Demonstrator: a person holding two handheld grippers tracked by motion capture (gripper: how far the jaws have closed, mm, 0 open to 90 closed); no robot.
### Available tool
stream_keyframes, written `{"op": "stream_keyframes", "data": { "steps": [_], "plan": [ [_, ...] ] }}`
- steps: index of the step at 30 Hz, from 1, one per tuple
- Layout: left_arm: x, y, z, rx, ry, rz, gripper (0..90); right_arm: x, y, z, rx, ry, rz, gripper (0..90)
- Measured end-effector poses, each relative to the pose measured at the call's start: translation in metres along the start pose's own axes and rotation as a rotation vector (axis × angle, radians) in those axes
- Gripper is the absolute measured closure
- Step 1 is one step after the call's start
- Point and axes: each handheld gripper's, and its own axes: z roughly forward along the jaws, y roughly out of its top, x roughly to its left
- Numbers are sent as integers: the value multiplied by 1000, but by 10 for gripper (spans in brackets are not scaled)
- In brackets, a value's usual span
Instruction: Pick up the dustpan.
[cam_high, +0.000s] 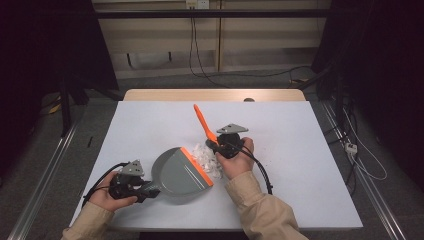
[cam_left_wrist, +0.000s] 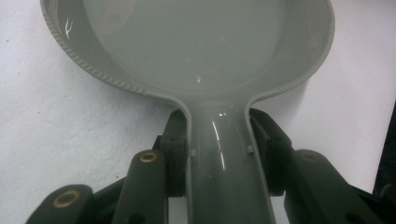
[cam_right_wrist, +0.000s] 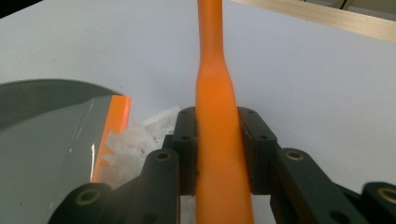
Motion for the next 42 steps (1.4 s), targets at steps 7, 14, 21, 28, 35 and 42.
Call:
{"op": "stream_keyframes", "data": {
  "steps": [7, 14, 21, 28, 35, 42],
  "plan": [
    [1, -2, 0, 0, 8, -18, 610, -1, 0, -1, 1, 2, -4, 709],
    [2, -4, -4, -7, 11, -26, 617, -1, 0, 0, 2, 7, -2, 709],
    [1, -6, -4, -4, 18, -20, 618, -1, 0, -1, 0, 10, -9, 709],
    [-1, 0, -9, -2, 23, -34, 625, 0, 0, -1, 1, 11, -14, 709],
    [-1, 0, -9, 1, 22, -37, 624, 0, -1, 0, -3, 15, -20, 709],
    [-1, 3, -8, 0, 17, -43, 625, 4, 1, 0, 8, 22, -36, 709]
  ]
}}
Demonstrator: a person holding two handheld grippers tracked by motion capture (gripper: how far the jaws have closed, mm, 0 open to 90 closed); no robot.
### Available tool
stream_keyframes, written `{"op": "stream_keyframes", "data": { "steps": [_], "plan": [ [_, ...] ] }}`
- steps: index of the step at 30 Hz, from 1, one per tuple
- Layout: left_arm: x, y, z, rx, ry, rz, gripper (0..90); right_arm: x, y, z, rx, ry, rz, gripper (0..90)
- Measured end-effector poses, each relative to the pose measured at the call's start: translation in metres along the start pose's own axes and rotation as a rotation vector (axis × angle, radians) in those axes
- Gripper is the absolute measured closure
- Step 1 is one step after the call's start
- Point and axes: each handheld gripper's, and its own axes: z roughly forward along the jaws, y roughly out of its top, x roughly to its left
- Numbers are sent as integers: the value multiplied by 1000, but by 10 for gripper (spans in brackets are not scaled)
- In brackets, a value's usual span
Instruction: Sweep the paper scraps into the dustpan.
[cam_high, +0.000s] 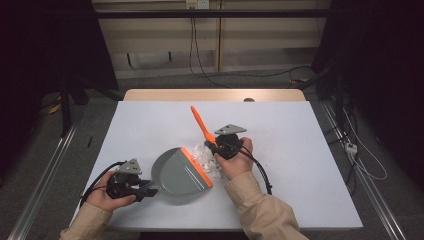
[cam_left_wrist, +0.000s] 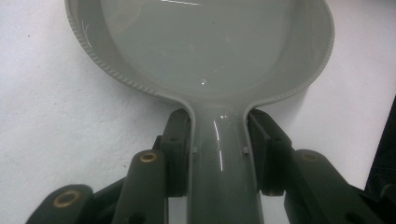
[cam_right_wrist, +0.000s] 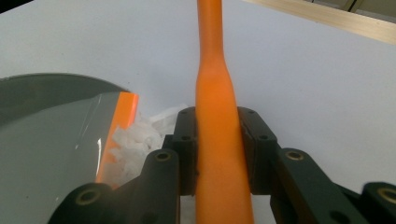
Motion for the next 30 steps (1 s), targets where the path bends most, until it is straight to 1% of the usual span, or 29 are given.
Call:
{"op": "stream_keyframes", "data": {
  "steps": [2, 4, 5, 9, 10, 12, 14, 15, 17, 18, 20, 22, 23, 24, 25, 27, 28, 29, 30],
  "plan": [
    [0, 1, 0, 7, 1, 7, 625, 1, 1, 0, 5, 5, -10, 709],
    [0, 1, 0, 10, -1, 9, 625, 3, 2, 1, 6, 14, -9, 709],
    [0, 2, 0, 5, -1, 2, 625, 5, 2, 1, 7, 11, -18, 709],
    [0, 2, 1, 1, -2, 1, 625, 10, 3, 2, 11, 20, -29, 709],
    [0, 2, 1, 2, -2, 0, 625, 11, 3, 2, 8, 31, -23, 709],
    [0, 2, 1, 1, -2, -2, 625, 15, 3, 3, 3, 71, -11, 709],
    [0, 2, 1, 5, -2, 1, 625, 22, 4, 4, 6, 65, -45, 709],
    [0, 2, 2, 5, -2, -1, 625, 25, 4, 4, 7, 77, -43, 709],
    [-1, 2, 2, 3, -2, -5, 625, 29, 5, 5, 4, 124, -7, 710],
    [-1, 2, 2, 2, -2, -6, 625, 33, 5, 6, 6, 133, -12, 710],
    [-1, 1, 2, 3, -1, -8, 625, 40, 7, 6, 4, 137, -27, 709],
    [-1, 1, 2, 3, -5, -5, 625, 45, 10, 7, -7, 147, -36, 709],
    [0, 1, 1, 6, -4, 0, 625, 46, 11, 6, -12, 174, -15, 710],
    [0, 0, 1, 6, -5, -1, 625, 46, 12, 6, -24, 218, 23, 710],
    [-1, 0, 1, 2, -3, -7, 625, 47, 13, 5, -31, 238, 43, 710],
    [0, 0, 1, -3, -7, -8, 625, 49, 16, 3, -48, 242, 33, 710],
    [0, 0, 1, 0, -7, -3, 625, 48, 17, 2, -65, 256, 50, 710],
    [0, -1, 1, 1, -7, -3, 625, 46, 18, 1, -76, 260, 60, 710],
    [0, -1, 1, -3, -7, -7, 625, 45, 19, 0, -80, 253, 58, 710]
  ]
}}
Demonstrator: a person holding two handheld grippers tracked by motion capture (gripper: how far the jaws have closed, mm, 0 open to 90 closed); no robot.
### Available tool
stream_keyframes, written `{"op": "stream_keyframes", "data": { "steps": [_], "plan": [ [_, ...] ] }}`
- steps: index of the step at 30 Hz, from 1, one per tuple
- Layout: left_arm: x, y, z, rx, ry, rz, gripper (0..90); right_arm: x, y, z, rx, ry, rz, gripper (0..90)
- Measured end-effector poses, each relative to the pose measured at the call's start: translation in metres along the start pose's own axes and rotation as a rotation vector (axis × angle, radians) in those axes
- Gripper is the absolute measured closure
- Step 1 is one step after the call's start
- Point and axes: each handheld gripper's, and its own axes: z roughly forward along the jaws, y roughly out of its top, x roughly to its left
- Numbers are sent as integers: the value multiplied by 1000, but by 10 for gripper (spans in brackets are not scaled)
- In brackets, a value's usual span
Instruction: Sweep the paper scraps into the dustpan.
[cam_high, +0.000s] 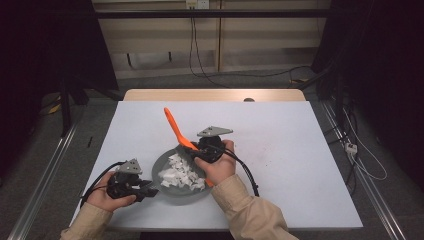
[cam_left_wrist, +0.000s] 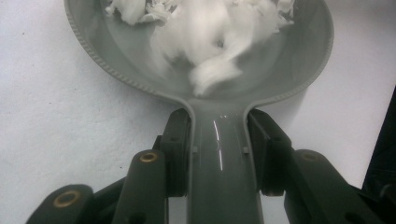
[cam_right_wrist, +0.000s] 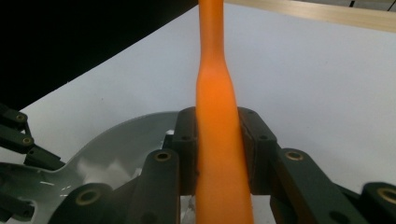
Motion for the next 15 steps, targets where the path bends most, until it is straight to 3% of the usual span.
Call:
{"op": "stream_keyframes", "data": {
  "steps": [15],
  "plan": [
    [3, -1, -1, 10, 0, 3, 626, -31, 3, -15, 0, -90, -3, 710]
  ]
}}
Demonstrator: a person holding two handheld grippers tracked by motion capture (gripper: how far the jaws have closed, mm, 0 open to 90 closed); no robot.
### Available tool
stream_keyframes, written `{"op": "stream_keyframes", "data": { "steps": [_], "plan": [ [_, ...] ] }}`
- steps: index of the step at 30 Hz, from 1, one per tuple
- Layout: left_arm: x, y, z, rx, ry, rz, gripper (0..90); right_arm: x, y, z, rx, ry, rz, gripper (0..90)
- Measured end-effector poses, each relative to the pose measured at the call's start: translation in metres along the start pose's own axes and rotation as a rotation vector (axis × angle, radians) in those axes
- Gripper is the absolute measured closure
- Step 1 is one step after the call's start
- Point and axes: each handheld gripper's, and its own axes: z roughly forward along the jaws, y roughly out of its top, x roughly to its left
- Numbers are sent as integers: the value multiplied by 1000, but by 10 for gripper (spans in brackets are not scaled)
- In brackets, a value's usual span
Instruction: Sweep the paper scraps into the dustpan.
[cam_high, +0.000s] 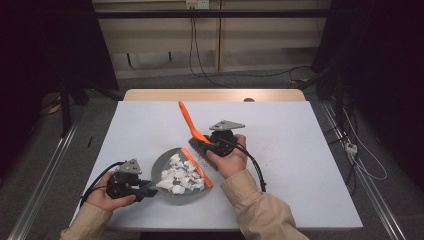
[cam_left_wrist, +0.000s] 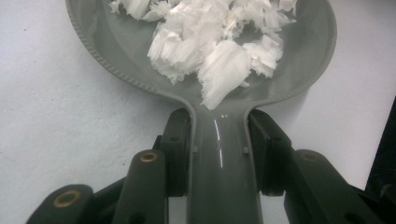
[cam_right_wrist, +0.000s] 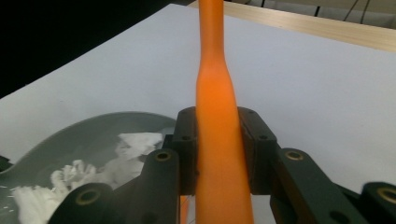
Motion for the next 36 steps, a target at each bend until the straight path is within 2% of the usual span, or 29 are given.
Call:
{"op": "stream_keyframes", "data": {
  "steps": [6, 8, 9, 12, 14, 15, 17, 20, 21, 23, 26, 30, 32, 34, 35, 36],
  "plan": [
    [0, -1, -1, -3, -5, -4, 626, -16, -11, 1, 45, -44, -1, 710],
    [0, -1, -1, 1, -4, 1, 626, -21, -16, 1, 75, -80, -11, 709],
    [0, -1, -1, -2, -5, -5, 626, -23, -18, 0, 72, -97, -19, 710],
    [0, -1, -1, 3, -3, 0, 626, -29, -19, -5, 75, -108, -8, 710],
    [0, 0, -1, 5, -2, 0, 626, -32, -19, -7, 80, -142, -33, 710],
    [-1, 0, 0, 1, -3, -3, 626, -34, -19, -7, 77, -146, -28, 710],
    [0, 1, 1, 5, -2, 3, 626, -36, -19, -6, 68, -136, -25, 710],
    [-1, 3, 3, 7, -4, 6, 626, -28, -19, -5, 79, -94, -25, 711],
    [-1, 3, 3, 9, -5, 8, 626, -23, -19, -4, 84, -82, -37, 710],
    [-1, 3, 5, 8, -5, 0, 626, -11, -20, -3, 93, -78, -92, 710],
    [-1, 4, 6, 17, -6, 7, 626, 4, -23, -2, 99, -66, -134, 708],
    [-1, 4, 6, 17, -5, 6, 626, 15, -26, -1, 79, -38, -131, 708],
    [-1, 4, 6, 18, -5, 5, 626, 19, -27, -1, 70, -1, -102, 709],
    [-1, 4, 6, 19, -5, 8, 626, 23, -27, 0, 65, 17, -98, 708],
    [-1, 4, 5, 18, -4, 7, 626, 24, -26, -1, 56, 34, -88, 709],
    [-1, 4, 5, 16, -6, 6, 626, 23, -25, -1, 40, 77, -49, 711]
  ]
}}
